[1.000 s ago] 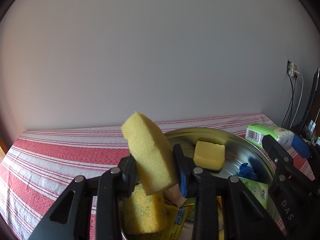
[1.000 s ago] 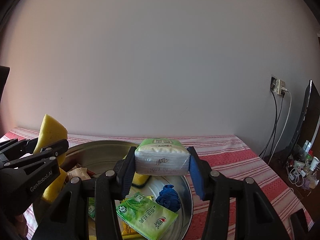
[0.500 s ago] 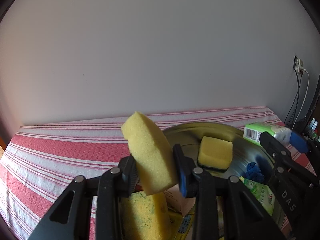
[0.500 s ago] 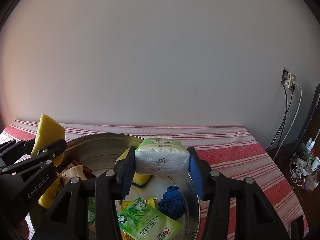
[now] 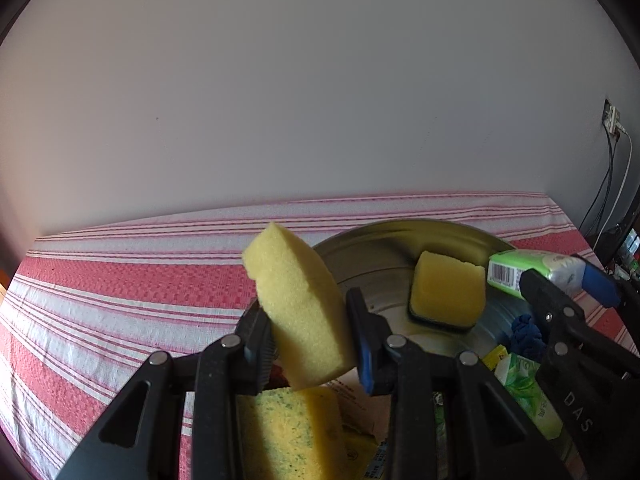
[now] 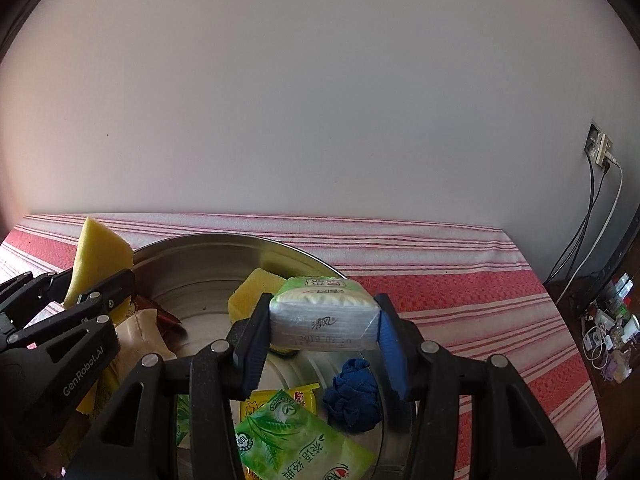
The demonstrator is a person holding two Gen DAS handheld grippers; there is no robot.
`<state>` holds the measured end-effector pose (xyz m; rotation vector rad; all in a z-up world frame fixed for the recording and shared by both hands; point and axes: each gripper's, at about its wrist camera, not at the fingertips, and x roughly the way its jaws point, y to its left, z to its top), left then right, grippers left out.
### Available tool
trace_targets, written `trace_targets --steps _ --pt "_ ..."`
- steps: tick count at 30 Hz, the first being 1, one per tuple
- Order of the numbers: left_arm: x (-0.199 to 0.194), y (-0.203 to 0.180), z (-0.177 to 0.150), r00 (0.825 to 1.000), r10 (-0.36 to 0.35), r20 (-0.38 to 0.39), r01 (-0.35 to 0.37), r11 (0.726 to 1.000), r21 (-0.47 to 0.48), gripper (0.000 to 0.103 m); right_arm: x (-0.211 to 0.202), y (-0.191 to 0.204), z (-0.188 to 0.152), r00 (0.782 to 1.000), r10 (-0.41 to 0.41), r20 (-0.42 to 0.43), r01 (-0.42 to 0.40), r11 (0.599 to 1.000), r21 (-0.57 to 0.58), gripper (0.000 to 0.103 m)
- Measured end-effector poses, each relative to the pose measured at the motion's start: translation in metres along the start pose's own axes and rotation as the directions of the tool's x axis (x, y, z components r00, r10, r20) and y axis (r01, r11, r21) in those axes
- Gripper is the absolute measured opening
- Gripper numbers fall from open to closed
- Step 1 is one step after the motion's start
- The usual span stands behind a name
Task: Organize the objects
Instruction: 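Lift and carry the yellow sponge and tissue pack with both tools over the tin, then open both tools to drop the sponge and tissue pack into the tin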
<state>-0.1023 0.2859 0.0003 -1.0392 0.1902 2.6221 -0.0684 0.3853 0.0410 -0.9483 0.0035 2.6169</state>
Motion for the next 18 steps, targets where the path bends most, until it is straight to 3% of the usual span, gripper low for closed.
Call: trace_targets --steps 15,18 --pt "0.02 -0.023 -0.006 0.999 0.032 -0.009 -0.032 0.999 0.027 0.033 -0.002 0.005 -0.001 1.0 0.005 0.017 -0.005 1.0 -0.015 0.053" --pt "0.013 -0.008 -0.009 0.999 0.028 -0.017 -0.028 0.999 0.019 0.035 -0.003 0.006 -0.001 1.0 0.007 0.02 -0.007 1.0 -0.019 0.053"
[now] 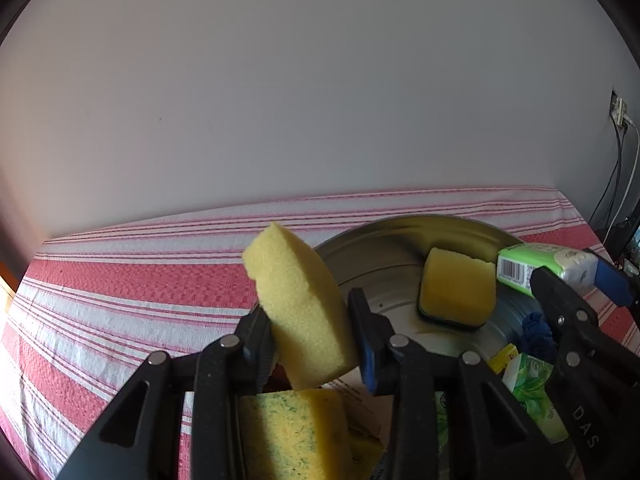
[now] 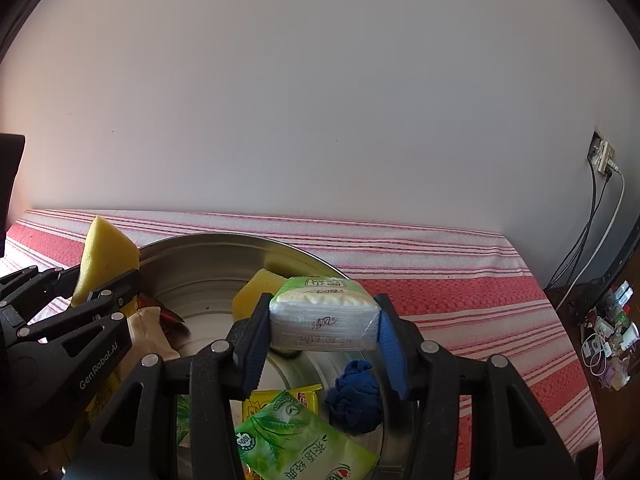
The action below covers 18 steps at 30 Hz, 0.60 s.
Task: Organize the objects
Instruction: 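Open both tools to drop the sponge and tissue pack into the tin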
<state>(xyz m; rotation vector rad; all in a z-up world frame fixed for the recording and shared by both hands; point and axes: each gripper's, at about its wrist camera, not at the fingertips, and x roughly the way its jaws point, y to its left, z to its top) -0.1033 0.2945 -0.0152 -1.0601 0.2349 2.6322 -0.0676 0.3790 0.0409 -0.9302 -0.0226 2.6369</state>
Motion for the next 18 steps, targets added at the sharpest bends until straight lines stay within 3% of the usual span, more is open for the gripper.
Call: trace_targets --steps 1,3,5,7,11,14,18 --pt "-0.001 0.003 -0.001 1.0 -0.004 -0.002 0.004 1.0 0.001 0.036 0.0 0.0 -0.001 1.0 -0.001 0.001 0.001 1.0 -0.002 0.053" --pt "-0.002 0.004 -0.002 1.0 -0.008 -0.006 0.008 1.0 0.006 0.048 0.0 0.001 -0.002 1.0 -0.001 0.001 0.001 1.0 -0.007 0.053" --pt "-0.007 0.004 -0.001 1.0 -0.006 0.011 0.006 1.0 0.005 0.071 0.0 0.002 -0.002 1.0 -0.006 0.005 0.006 1.0 -0.012 0.055" --pt "-0.015 0.006 -0.002 0.999 0.004 0.052 -0.004 1.0 0.0 0.078 -0.002 0.003 -0.003 1.0 -0.015 0.016 0.015 1.0 -0.021 0.07" --pt "-0.028 0.014 -0.007 0.991 0.052 0.12 -0.047 0.998 -0.04 0.099 -0.014 0.002 -0.007 0.996 -0.038 0.077 0.04 0.999 -0.013 0.077" --pt "-0.041 0.023 -0.013 0.98 0.064 0.187 -0.052 0.996 -0.067 0.101 -0.024 -0.002 -0.011 0.994 -0.034 0.105 0.032 0.999 0.016 0.086" --pt "-0.056 0.029 -0.023 0.961 0.092 0.262 -0.076 0.995 -0.071 0.102 -0.041 -0.004 -0.017 0.988 -0.012 0.152 0.004 0.999 0.054 0.089"
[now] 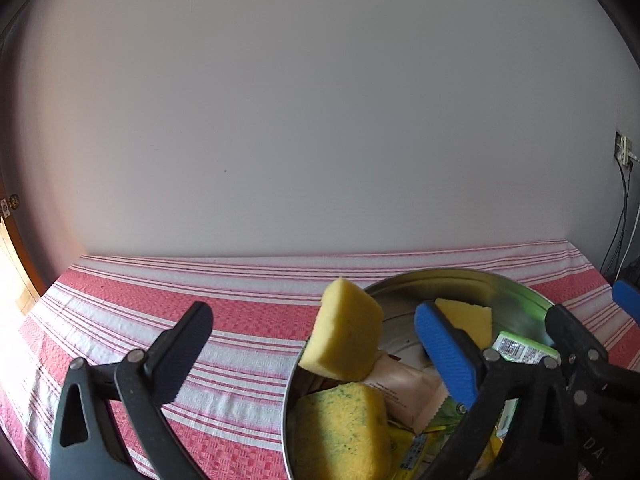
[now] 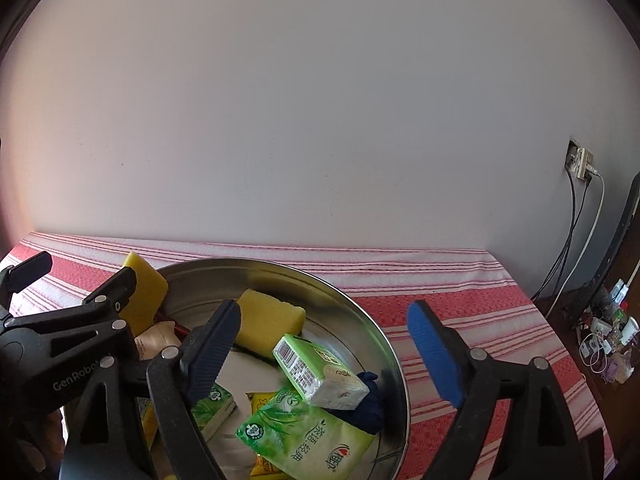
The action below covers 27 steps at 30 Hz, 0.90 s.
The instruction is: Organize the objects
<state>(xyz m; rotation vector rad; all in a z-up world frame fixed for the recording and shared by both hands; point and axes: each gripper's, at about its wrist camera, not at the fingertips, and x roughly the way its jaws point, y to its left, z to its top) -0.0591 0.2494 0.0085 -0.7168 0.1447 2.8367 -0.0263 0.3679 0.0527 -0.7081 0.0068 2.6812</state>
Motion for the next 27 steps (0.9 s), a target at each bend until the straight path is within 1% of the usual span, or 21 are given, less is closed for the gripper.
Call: trace_targets --steps 6,10,14,20,25,27 --pt "-0.013 0.011 -0.014 0.998 -0.001 0.059 0.002 1.0 -0.012 0.102 -0.025 0.01 -0.013 0.999 0.001 0.053 0.0 1.0 -0.014 0.093" --pt "-0.017 0.021 -0.03 0.998 -0.021 0.055 0.023 0.999 -0.031 0.102 -0.039 0.019 -0.025 0.993 -0.018 0.12 0.02 1.0 -0.012 0.097" --pt "-0.019 0.027 -0.044 0.998 -0.017 0.065 0.02 0.999 -0.049 0.102 -0.044 0.023 -0.037 0.983 -0.039 0.177 0.039 0.999 0.004 0.098" --pt "-0.027 0.03 -0.056 0.993 -0.011 0.114 0.017 0.999 -0.052 0.102 -0.048 0.021 -0.05 0.976 -0.047 0.212 0.035 0.998 0.06 0.101" --pt "-0.037 0.035 -0.057 0.988 -0.022 0.151 0.033 0.997 -0.07 0.102 -0.051 0.015 -0.058 0.971 -0.039 0.237 0.013 0.994 0.11 0.101" --pt "-0.041 0.038 -0.056 0.988 -0.023 0.156 0.035 0.997 -0.074 0.102 -0.053 0.015 -0.06 0.967 -0.048 0.252 0.019 0.993 0.116 0.101"
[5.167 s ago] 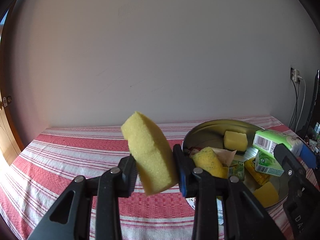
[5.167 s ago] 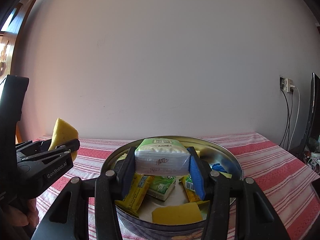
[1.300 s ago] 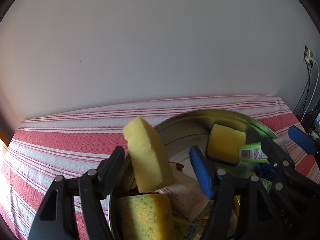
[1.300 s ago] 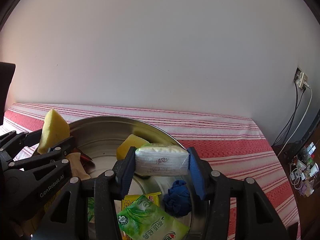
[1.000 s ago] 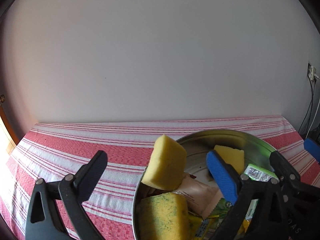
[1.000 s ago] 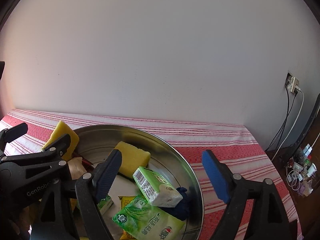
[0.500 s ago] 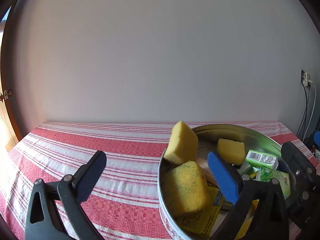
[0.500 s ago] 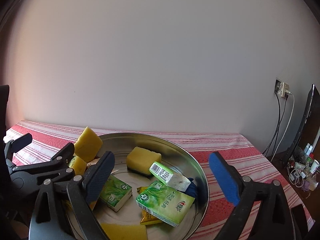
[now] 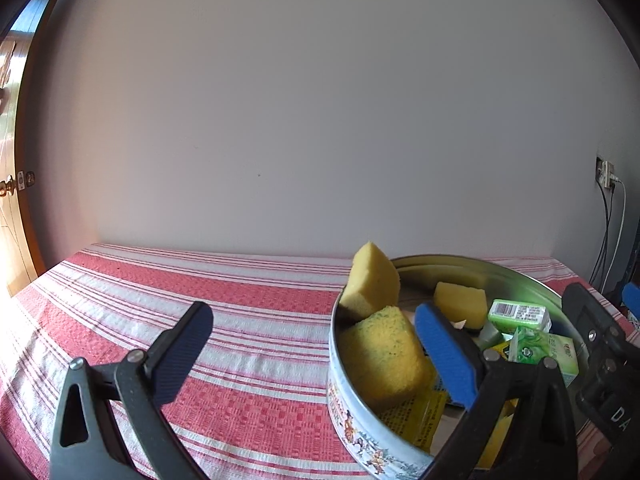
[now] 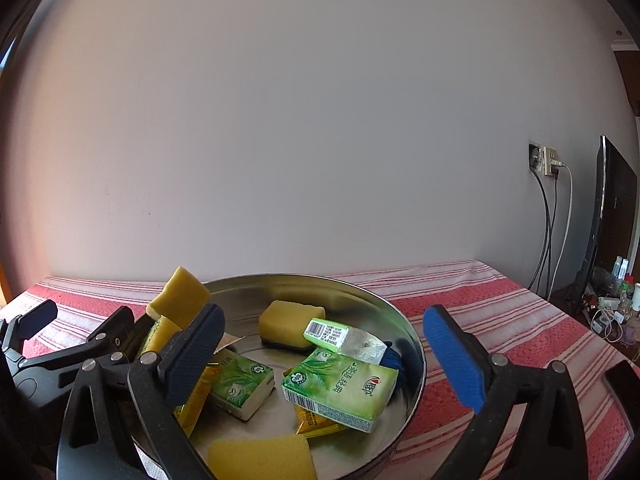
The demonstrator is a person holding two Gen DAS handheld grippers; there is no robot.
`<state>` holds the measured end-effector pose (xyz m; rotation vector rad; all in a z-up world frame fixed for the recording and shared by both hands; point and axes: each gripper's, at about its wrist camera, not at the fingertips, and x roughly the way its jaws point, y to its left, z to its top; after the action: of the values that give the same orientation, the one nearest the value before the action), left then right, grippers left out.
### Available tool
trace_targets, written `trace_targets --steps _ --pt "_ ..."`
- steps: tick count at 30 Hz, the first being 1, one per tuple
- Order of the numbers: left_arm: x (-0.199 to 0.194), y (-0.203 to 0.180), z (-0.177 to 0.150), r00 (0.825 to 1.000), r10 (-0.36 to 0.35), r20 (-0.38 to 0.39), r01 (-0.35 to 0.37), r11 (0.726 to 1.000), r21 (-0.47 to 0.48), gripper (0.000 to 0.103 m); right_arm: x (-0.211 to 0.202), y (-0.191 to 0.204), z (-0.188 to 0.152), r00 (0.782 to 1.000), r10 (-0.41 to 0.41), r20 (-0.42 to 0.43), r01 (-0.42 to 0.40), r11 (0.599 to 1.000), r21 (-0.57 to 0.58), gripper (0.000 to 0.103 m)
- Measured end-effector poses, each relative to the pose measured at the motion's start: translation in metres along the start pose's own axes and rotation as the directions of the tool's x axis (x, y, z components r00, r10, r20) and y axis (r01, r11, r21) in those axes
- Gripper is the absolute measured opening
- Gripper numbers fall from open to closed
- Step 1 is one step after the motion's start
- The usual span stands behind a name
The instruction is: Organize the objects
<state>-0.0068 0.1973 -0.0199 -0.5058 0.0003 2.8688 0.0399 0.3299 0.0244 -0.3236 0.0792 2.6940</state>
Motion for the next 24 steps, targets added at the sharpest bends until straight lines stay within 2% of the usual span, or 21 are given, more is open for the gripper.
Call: trace_targets --steps 8,12,24 --pt "-0.013 -0.003 0.0 1.0 -0.007 0.024 0.006 1.0 0.024 0.102 -0.01 0.009 -0.003 0.998 -0.033 0.045 0.035 0.998 -0.048 0.101" --pt "-0.02 -0.002 -0.001 0.999 -0.018 0.038 0.017 0.999 0.027 0.102 -0.014 0.006 -0.004 0.998 -0.038 0.041 0.04 0.998 -0.039 0.101" --pt "-0.029 -0.005 -0.002 0.998 -0.026 0.058 0.025 0.999 0.028 0.102 -0.032 -0.003 -0.003 0.993 -0.052 0.104 0.051 0.999 0.006 0.101"
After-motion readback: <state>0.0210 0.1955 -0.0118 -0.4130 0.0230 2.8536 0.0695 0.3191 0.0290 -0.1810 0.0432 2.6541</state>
